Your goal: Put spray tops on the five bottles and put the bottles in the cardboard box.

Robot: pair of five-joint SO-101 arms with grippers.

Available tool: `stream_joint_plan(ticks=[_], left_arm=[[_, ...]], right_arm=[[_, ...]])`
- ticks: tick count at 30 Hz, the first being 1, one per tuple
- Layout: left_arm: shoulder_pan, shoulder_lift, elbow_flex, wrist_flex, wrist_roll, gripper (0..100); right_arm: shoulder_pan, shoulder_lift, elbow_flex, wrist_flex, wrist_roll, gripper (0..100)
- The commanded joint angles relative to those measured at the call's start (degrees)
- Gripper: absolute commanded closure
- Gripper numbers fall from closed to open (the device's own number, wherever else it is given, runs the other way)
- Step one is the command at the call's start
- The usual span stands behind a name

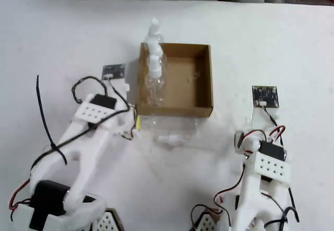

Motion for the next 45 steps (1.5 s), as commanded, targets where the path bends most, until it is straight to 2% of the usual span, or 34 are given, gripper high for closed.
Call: stream_joint_plan(ticks=[1, 10, 18, 25, 32, 38, 45], left_arm=[[0.84, 0.22, -1.67, -2.64, 2.20, 83], [1.19, -0.04, 5.45, -13.80, 2.20, 83], [0.75, -0.13, 5.89, -13.27, 2.29, 82], [1.27, 0.13, 5.98, -9.05, 2.29, 69], [0.92, 0.31, 6.68, -9.32, 1.93, 71], [0.84, 0.31, 9.14, -14.07, 2.20, 71], [0.84, 0.31, 8.97, -14.15, 2.29, 71]], right_arm=[[-0.66, -1.01, -0.18, -0.66, -0.18, 97.8], [-2.68, -1.01, 0.70, -0.92, 2.64, 97.9], [-2.68, -1.01, 0.70, -0.92, 2.90, 97.9], [-2.68, -1.01, 0.70, -0.92, 2.90, 97.9], [-2.68, -1.01, 0.79, -0.92, 2.90, 97.9], [-2.77, -1.01, 0.79, -0.92, 2.90, 97.9], [-2.77, -1.01, 0.88, -0.92, 2.99, 97.9]])
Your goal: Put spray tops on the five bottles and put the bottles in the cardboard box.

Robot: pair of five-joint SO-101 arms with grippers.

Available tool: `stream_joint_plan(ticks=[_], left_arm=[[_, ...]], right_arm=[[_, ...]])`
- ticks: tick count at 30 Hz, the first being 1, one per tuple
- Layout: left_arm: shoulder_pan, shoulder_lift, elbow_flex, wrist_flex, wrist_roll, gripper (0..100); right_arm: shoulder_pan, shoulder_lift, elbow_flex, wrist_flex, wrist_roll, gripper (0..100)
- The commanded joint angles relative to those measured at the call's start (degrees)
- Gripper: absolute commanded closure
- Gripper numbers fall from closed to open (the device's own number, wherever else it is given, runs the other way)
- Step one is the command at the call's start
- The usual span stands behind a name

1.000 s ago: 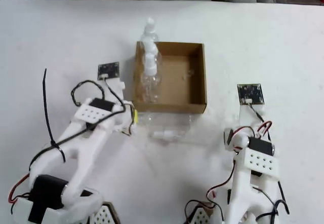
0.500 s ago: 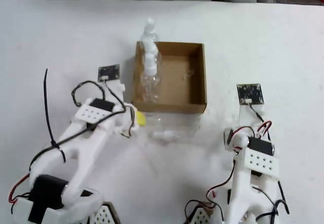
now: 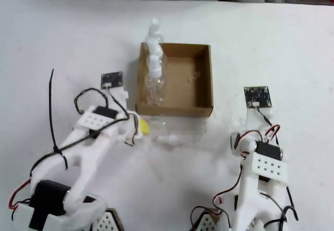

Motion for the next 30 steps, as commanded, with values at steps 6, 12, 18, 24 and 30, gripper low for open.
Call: stream_joint_plan(ticks=[6, 12, 18, 24, 30], left_arm=[[0.84, 0.31, -0.53, -1.23, 0.70, 71], [0.48, 0.31, -0.26, -3.16, -0.26, 83], [0.48, 0.31, -0.26, -2.81, -8.97, 98], [-1.27, -0.31, -0.53, 2.46, -20.13, 96], [-4.70, 0.13, -2.81, 6.86, -30.42, 96]], right_arm=[[-0.57, -1.01, -0.18, -0.66, 0.70, 97.9], [-0.57, -1.01, -0.18, -0.57, 0.70, 97.9], [-0.57, -1.01, -0.18, -0.57, 0.70, 97.9], [-0.57, -1.01, -0.18, -0.48, 0.70, 97.9], [-0.57, -1.01, -0.18, -0.48, 1.05, 97.9]])
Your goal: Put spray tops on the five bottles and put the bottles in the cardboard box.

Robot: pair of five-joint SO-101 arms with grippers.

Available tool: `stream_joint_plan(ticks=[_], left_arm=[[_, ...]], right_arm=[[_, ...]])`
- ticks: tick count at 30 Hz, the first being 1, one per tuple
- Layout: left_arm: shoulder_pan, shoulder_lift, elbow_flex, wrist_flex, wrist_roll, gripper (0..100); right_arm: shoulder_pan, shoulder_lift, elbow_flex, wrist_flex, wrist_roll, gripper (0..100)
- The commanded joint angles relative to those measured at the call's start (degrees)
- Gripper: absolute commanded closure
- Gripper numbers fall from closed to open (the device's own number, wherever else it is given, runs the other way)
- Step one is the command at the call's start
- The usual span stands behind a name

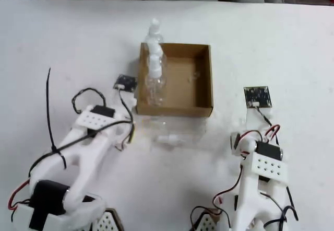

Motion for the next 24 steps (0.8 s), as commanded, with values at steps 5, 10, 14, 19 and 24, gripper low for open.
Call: stream_joint_plan(ticks=[5, 10, 14, 19, 24], left_arm=[[-3.74, 0.13, -2.90, 1.76, -2.99, 95], [-3.74, -0.31, -3.52, 4.31, -2.73, 84], [-3.74, -0.31, -4.66, 6.77, -2.64, 75], [-3.74, -0.31, -5.19, 6.59, -2.64, 77], [-3.74, 0.13, -6.77, 3.69, -2.64, 77]], right_arm=[[-0.57, -1.01, -0.09, -0.48, 2.02, 97.9], [-0.57, -1.01, -0.09, -0.57, 2.11, 97.9], [-0.57, -1.01, -0.09, -0.66, 2.11, 97.9], [-0.66, -1.01, -0.09, -0.66, 2.11, 97.9], [-0.66, -1.01, -0.09, -0.66, 2.11, 97.9]])
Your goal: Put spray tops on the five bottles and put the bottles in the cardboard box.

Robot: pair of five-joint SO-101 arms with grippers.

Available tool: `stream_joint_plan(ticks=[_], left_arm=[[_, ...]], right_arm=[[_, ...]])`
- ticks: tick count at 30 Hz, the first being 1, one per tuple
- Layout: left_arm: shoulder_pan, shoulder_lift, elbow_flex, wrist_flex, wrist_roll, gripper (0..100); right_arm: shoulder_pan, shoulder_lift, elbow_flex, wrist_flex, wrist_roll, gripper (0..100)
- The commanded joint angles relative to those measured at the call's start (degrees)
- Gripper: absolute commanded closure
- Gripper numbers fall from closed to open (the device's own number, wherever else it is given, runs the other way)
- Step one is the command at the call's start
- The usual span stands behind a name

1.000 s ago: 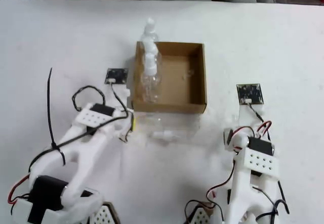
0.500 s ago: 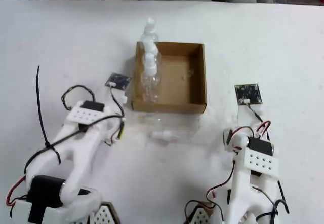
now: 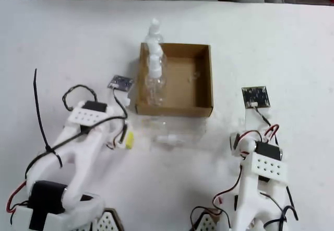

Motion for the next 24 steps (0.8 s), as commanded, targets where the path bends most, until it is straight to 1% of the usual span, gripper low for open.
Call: stream_joint_plan(ticks=[1, 2, 6, 7, 24], left_arm=[[-0.66, 0.13, -3.96, -2.90, -0.35, 77], [-0.48, 0.13, -4.04, -3.52, 0.00, 77], [-0.22, 0.22, -4.31, -5.63, 6.24, 77], [-0.22, 0.31, -4.31, -6.07, 6.59, 77], [-0.22, 0.48, -4.75, -8.35, 6.86, 77]], right_arm=[[-0.48, -1.01, -0.35, -0.66, 0.79, 97.9], [-0.48, -1.01, -0.35, -0.66, 0.79, 97.9], [-0.48, -1.01, -0.35, -0.66, 0.79, 97.9], [-0.48, -1.01, -0.35, -0.66, 0.79, 97.9], [-0.48, -1.01, -0.26, -0.48, 0.62, 97.9]])
